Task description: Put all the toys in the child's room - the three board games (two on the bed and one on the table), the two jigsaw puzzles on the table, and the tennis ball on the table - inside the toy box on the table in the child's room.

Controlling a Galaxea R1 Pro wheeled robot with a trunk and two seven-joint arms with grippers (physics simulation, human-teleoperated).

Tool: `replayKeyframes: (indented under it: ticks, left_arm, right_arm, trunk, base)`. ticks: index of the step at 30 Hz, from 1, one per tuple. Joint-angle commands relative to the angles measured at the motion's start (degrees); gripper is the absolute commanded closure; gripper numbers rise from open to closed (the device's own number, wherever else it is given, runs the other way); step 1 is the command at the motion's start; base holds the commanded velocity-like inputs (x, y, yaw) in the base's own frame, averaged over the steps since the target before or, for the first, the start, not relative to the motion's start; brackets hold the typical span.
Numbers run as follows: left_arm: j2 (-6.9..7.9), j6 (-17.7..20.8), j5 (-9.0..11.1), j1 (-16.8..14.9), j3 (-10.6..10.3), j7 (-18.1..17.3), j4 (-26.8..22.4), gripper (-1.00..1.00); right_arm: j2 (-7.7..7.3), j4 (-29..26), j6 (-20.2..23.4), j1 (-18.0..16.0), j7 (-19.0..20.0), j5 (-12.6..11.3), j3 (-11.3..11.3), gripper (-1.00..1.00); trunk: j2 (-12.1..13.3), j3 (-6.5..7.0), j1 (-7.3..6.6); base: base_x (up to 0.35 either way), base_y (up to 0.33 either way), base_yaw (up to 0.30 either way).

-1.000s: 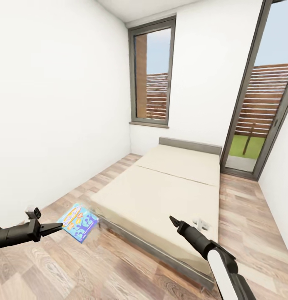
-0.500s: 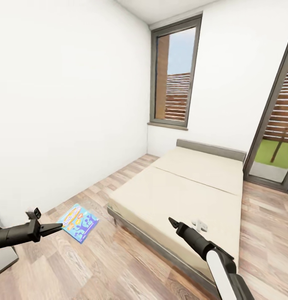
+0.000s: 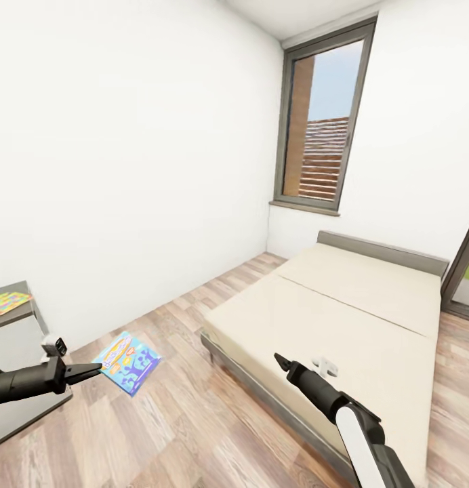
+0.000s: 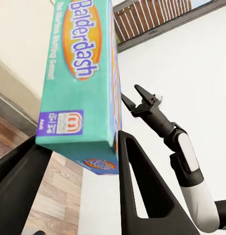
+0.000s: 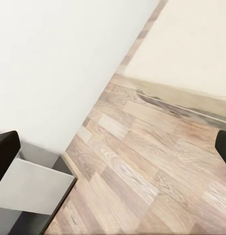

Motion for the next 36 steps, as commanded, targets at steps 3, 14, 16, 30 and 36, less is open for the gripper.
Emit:
replayKeyframes:
  ticks: [3,14,16,30,36]
  left_arm:
    - [-0.02,0.55,0.08,-0.06,-0.02,-0.21,0.01,1.00]
    - [-0.03,0.58,0.08,-0.06,-0.05,-0.21,0.01,1.00]
    - [-0.07,0.56,0.08,-0.06,-0.03,-0.21,0.01,1.00]
    - [-0.29,0.29,0.05,-0.06,-0.10,-0.21,0.01,1.00]
    - [-0.35,0.28,0.02,-0.06,-0.12,-0.21,0.01,1.00]
  right_arm:
    - [0.07,0.03,0.41,-0.08,0.24,-0.06,-0.20,-1.00]
    - [0.02,0.61,0.41,-0.26,0.24,-0.05,-0.20,-1.00]
    - [0.00,0.66,0.42,-0.27,0.24,-0.07,-0.20,-1.00]
    - [-0.01,0.64,0.42,-0.27,0.24,-0.15,-0.20,-1.00]
    - [-0.01,0.69,0.42,-0.27,0.24,-0.14,-0.20,-1.00]
  trunk:
    - [1.16,0.47,-0.66]
    - [5.57,2.44,-3.07]
    - [6.38,2.80,-3.51]
    - [11.99,5.32,-6.59]
    - [14.40,6.39,-7.91]
  base:
    - [0.000,0.000,0.291]
    - [0.000,0.000,0.291]
    - [0.000,0.000,0.291]
    - [0.000,0.000,0.291]
    - [0.000,0.000,0.291]
